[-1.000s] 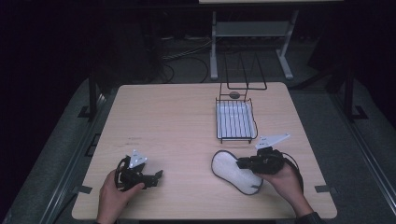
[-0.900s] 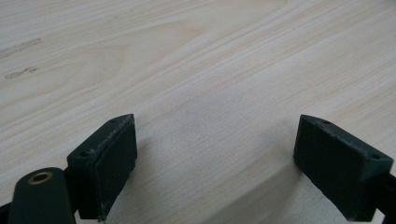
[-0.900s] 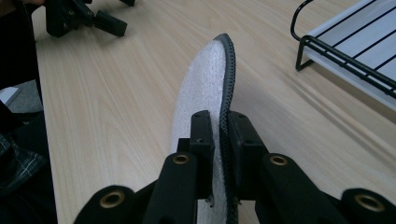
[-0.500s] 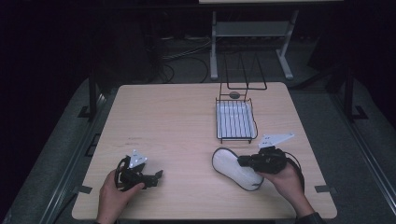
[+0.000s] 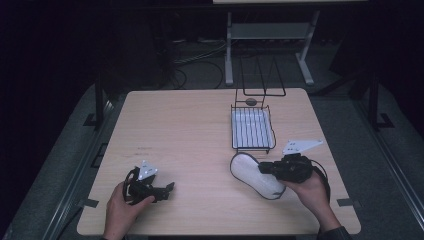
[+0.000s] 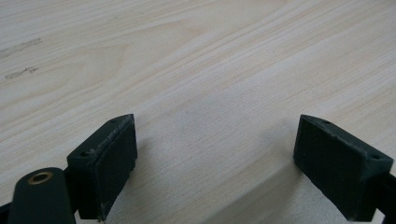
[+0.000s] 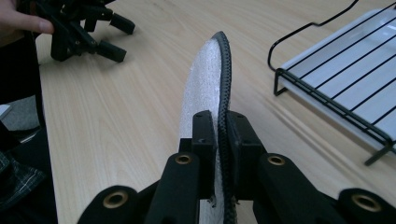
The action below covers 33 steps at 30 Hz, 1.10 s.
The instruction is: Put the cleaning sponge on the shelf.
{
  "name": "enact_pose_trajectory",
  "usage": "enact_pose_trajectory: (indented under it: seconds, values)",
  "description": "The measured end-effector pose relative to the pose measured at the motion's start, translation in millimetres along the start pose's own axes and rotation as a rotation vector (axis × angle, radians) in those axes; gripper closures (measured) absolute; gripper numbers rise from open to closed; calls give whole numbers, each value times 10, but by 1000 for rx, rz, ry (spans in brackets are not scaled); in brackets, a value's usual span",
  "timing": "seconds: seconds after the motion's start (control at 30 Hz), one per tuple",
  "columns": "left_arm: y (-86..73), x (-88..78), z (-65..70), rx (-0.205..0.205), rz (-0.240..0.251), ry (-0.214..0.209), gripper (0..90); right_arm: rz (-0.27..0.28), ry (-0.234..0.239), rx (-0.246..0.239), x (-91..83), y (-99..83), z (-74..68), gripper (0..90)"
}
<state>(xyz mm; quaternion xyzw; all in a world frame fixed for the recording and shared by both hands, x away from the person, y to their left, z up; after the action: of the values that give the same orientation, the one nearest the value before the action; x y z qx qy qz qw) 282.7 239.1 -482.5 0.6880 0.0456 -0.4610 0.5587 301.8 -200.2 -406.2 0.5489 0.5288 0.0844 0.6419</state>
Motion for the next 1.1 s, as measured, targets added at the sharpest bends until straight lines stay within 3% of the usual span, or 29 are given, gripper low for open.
enact_pose_trajectory:
  seconds: [0.4, 1.1]
  values:
    - [1, 0, 2, -2, 0, 0, 127, 65, -46, 42, -138, 57, 211, 828]
    - [1, -2, 0, 0, -2, 0, 127, 103, -110, 78, -96, 335, 560, 828]
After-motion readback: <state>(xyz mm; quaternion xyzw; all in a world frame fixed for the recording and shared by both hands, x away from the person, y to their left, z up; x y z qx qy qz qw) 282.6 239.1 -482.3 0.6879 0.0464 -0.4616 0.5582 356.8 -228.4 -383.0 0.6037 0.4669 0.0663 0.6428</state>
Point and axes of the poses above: each handheld gripper's, and its own axes: x roughly forward along the jaws, y roughly out of its top, z roughly to its right, the point moved 1 cm from there along x, roughly forward along the jaws, and after that the axes turned 5 degrees about -y, right-handed, at the moved point
